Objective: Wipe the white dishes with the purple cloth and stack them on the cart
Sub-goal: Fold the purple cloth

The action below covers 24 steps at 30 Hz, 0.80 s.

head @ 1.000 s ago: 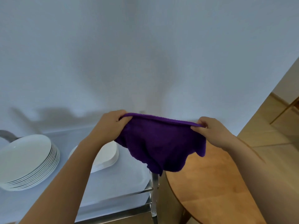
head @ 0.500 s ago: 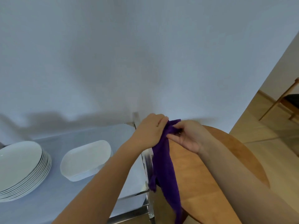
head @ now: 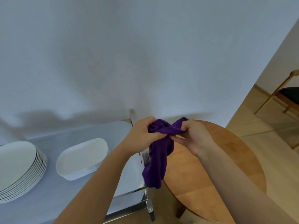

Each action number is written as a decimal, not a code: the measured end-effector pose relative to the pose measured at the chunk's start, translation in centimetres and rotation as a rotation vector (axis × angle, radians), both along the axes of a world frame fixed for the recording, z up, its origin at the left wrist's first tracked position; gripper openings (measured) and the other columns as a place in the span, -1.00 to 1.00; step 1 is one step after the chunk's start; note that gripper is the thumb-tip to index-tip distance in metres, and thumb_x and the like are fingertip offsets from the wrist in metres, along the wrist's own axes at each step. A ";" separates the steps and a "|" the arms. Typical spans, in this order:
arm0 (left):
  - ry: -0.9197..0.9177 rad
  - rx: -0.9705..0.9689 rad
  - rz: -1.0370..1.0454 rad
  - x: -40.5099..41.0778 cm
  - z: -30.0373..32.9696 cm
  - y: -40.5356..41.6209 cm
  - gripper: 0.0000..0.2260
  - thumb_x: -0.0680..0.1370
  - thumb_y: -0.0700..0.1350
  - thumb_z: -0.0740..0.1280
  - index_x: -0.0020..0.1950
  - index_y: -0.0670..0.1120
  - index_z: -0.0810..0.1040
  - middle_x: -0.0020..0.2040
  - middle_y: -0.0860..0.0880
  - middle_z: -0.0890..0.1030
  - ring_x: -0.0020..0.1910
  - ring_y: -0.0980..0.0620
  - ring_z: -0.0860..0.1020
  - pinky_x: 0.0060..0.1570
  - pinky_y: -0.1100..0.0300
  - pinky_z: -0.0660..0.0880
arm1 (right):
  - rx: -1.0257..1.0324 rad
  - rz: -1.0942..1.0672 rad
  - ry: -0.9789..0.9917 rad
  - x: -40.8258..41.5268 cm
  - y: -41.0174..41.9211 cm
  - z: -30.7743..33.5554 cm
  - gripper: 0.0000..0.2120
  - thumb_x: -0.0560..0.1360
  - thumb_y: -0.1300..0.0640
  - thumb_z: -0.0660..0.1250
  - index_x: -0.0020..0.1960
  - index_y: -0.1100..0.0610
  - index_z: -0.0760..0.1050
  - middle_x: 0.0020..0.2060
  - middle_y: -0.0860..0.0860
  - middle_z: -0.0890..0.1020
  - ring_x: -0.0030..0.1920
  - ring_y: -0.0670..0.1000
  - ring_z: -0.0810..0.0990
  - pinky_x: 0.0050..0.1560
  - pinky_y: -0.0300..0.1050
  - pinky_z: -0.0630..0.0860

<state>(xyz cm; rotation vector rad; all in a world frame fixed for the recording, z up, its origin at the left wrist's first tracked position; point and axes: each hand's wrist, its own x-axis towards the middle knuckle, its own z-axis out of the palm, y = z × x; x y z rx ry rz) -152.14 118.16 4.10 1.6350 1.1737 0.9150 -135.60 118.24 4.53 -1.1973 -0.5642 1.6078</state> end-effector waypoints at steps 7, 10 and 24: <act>-0.500 -0.308 -0.238 -1.2 1.9 0.5 -0.86 0.38 -0.23 0.31 -0.28 -0.01 0.60 -0.30 0.01 0.58 -0.31 0.09 0.56 -0.27 0.27 0.51 | 0.572 0.565 -0.460 -0.1 -1.5 -2.2 -0.59 0.33 0.20 0.32 0.17 0.00 0.46 0.03 -0.09 0.61 0.08 -0.06 0.57 -0.04 -0.27 0.52; -0.318 -0.248 -0.155 -1.9 2.1 0.5 -0.91 0.41 -0.18 0.34 -0.16 0.01 0.57 -0.25 0.01 0.61 -0.27 0.08 0.58 -0.24 0.26 0.52 | 0.555 0.537 -0.369 0.6 -1.2 -2.1 -0.67 0.37 0.18 0.38 0.14 0.09 0.52 -0.04 -0.02 0.66 0.01 0.01 0.63 -0.08 -0.21 0.54; 0.553 -0.272 -0.417 -3.5 0.7 0.1 -0.86 0.50 -0.21 0.22 -0.13 -0.04 0.55 -0.25 0.06 0.57 -0.26 0.11 0.53 -0.22 0.28 0.49 | 0.654 0.676 -0.897 2.6 -0.3 -0.7 -0.71 0.53 0.05 0.29 -0.24 0.24 0.42 -0.37 0.11 0.49 -0.34 -0.03 0.46 -0.26 -0.12 0.41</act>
